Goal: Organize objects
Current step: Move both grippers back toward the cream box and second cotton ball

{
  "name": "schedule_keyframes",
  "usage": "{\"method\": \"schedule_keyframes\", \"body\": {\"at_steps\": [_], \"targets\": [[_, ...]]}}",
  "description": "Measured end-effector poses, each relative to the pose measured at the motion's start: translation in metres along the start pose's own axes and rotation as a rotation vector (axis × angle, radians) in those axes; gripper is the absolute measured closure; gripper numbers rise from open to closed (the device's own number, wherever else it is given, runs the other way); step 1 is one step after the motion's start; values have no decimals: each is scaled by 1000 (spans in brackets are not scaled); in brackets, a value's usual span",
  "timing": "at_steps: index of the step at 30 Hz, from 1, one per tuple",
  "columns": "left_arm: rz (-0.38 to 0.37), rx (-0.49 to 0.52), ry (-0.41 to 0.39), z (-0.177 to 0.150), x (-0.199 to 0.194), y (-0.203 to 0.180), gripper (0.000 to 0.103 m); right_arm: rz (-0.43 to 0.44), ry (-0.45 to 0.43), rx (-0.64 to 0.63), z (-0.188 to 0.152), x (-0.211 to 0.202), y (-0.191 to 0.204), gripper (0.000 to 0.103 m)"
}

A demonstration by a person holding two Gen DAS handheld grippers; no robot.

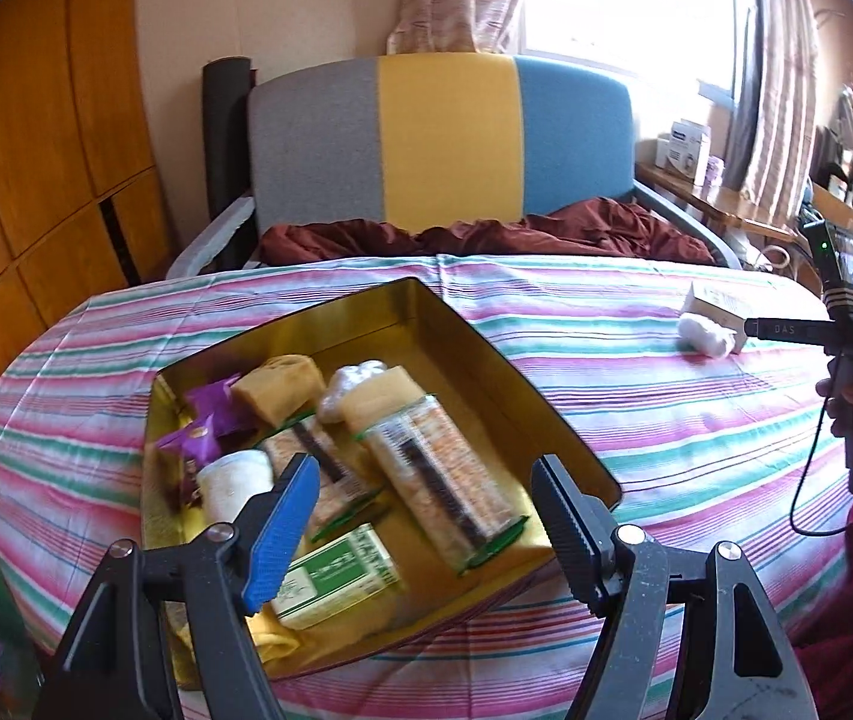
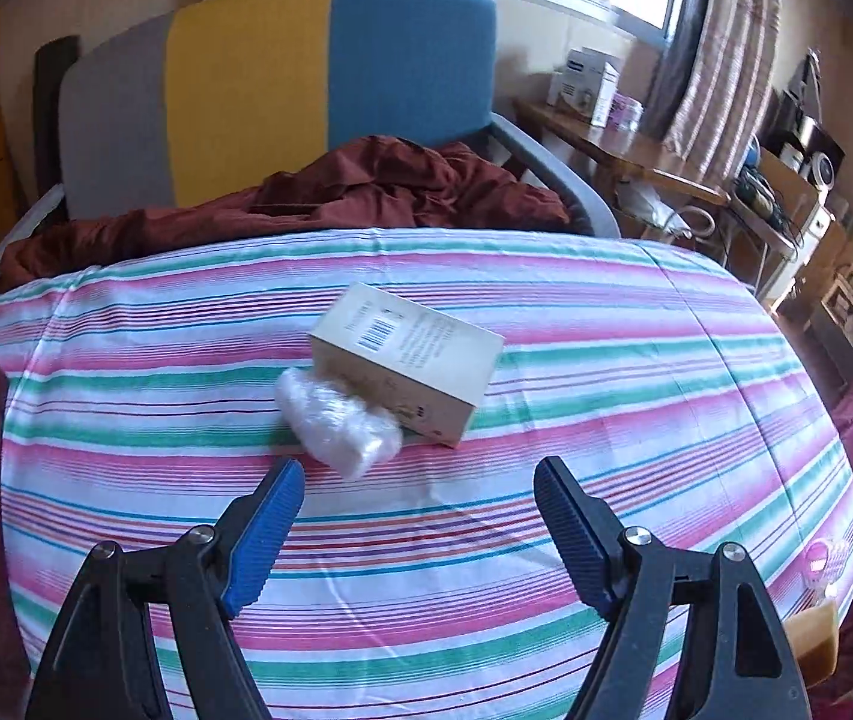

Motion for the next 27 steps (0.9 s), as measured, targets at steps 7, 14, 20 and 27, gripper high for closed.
{"method": "schedule_keyframes", "body": {"at_steps": [7, 14, 20, 27], "targets": [[-46, 59, 33, 8, 16, -38, 29, 51, 23, 211, -4, 2, -42, 23], [-103, 139, 63, 16, 35, -88, 28, 90, 32, 299, -6, -1, -60, 23], [-136, 195, 107, 13, 55, -125, 28, 109, 50, 333, -5, 3, -67, 23], [-174, 201, 185, 6, 81, -152, 27, 123, 48, 443, -11, 1, -91, 23]]}}
Point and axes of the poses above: each gripper's, at about its wrist camera, not at the fingertips, and x roughly the way its jaws point, y to its left, z to its top, the point moved 2 cm from there along x, roughly the way its jaws point, and after that the axes turned 9 degrees about -x, right-handed, at the moved point
